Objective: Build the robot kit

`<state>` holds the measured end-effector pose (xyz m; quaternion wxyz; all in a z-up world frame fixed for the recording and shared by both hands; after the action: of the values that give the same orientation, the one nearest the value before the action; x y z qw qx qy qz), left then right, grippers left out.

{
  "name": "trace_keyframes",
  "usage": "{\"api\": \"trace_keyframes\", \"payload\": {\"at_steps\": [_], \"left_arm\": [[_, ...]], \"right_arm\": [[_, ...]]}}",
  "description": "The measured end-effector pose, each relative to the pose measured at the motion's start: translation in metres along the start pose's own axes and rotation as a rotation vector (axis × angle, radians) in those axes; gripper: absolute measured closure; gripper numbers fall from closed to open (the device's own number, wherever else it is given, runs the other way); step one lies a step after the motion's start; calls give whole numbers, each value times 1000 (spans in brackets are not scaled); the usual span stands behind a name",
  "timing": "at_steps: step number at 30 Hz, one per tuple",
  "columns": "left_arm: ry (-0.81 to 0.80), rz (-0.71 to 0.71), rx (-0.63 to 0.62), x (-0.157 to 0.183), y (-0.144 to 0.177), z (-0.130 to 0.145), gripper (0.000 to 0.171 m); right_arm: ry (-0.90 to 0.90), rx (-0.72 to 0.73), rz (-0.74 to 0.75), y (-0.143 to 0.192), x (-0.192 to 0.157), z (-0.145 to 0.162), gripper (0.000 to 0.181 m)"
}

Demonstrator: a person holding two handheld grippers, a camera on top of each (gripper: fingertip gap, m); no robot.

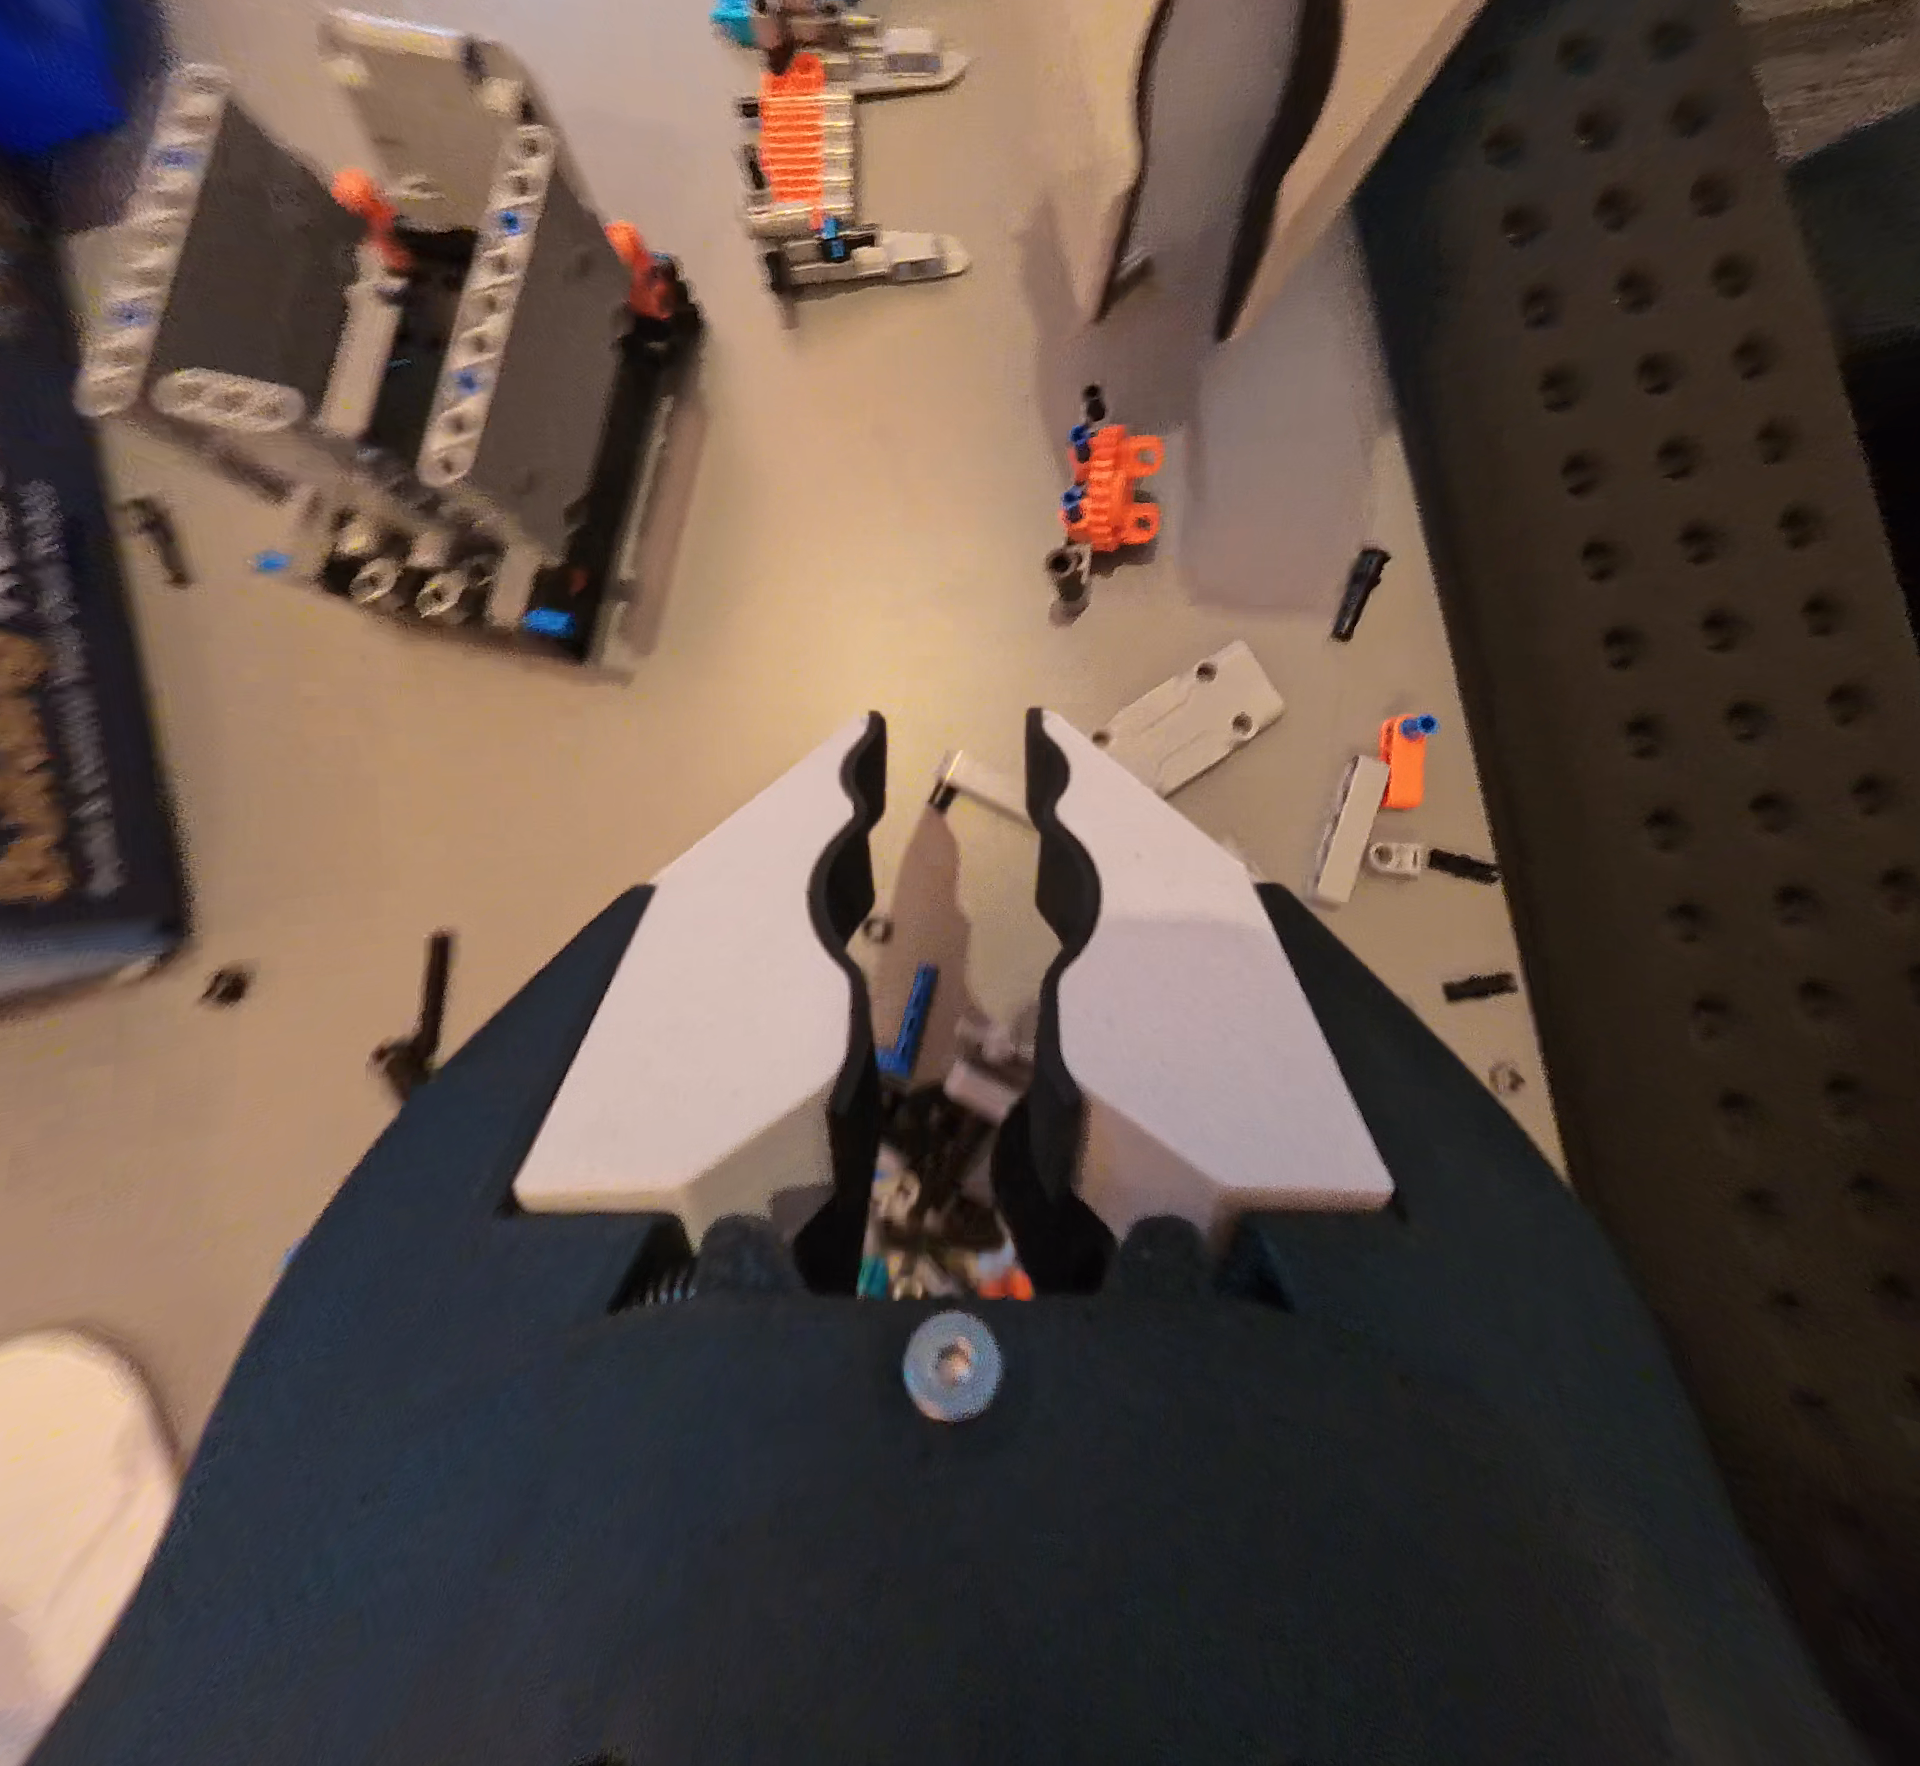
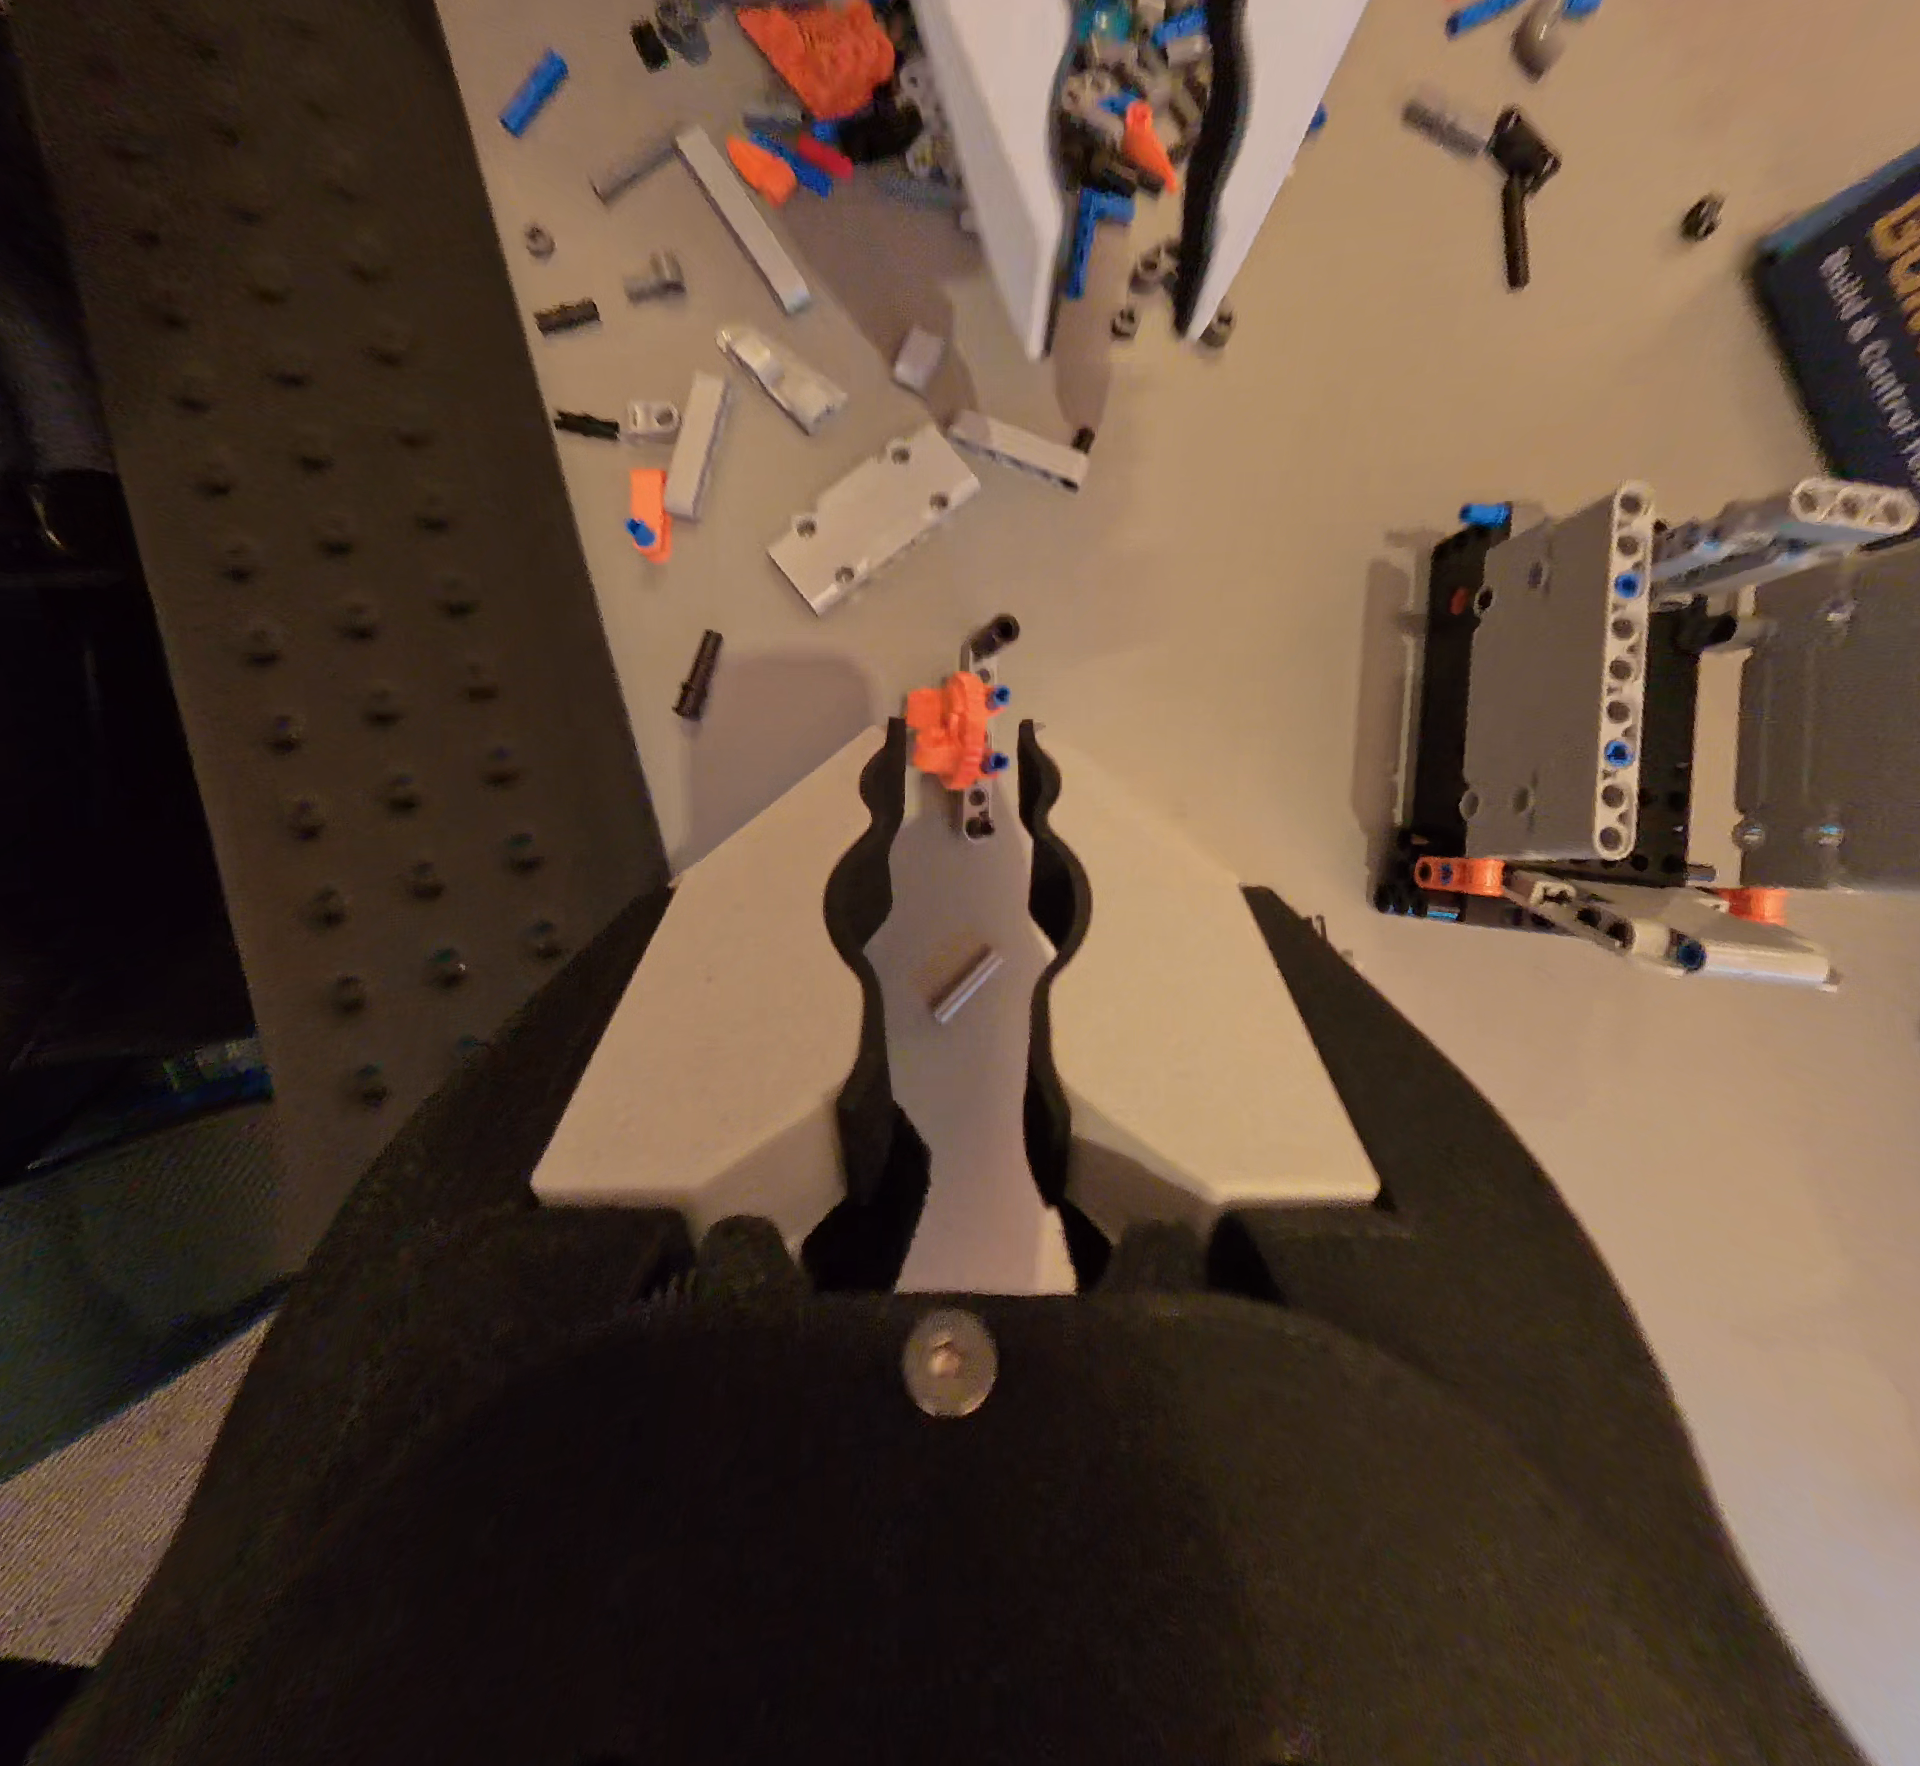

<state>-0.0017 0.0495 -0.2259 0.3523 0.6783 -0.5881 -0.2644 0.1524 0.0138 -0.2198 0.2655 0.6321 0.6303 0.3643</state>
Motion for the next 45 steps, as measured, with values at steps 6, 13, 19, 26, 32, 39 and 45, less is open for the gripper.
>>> {"api": "trace_keyframes", "payload": {"at_steps": [6, 13, 19, 26, 32, 39, 45], "left_arm": [[73, -209, 33, -5, 81, 23, 152], [180, -417, 29, 14, 149, 76, 153], [276, -484, 26, 45, 161, 117, 152], [391, -480, -47, 73, 151, 161, 149], [450, -453, -128, 93, 139, 189, 151], [491, -420, -120, 99, 122, 204, 148], [471, -419, -53, 96, 115, 197, 144]], "right_arm": [[29, 90, 21, 9, -12, -21, 162], [33, 223, 31, 4, -13, -48, 162], [-7, 354, 16, -17, -7, -70, 160], [-13, 295, 68, -56, 7, -58, 161], [-40, 294, 59, -64, 12, -49, 161], [-23, 265, 64, -71, 12, -45, 162], [-43, 287, 88, -68, 17, -44, 162]]}}
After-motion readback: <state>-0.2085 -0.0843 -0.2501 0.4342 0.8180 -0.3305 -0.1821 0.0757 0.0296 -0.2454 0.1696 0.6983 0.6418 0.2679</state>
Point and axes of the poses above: each gripper's, where its closed fingertips meet, y back along the fingers, z out of its underside, x = y × z across the jaws, the point moved 7 cm from there along y, back along the fingers, and after that the axes turned 8 degrees about y, right-handed, at the moved point
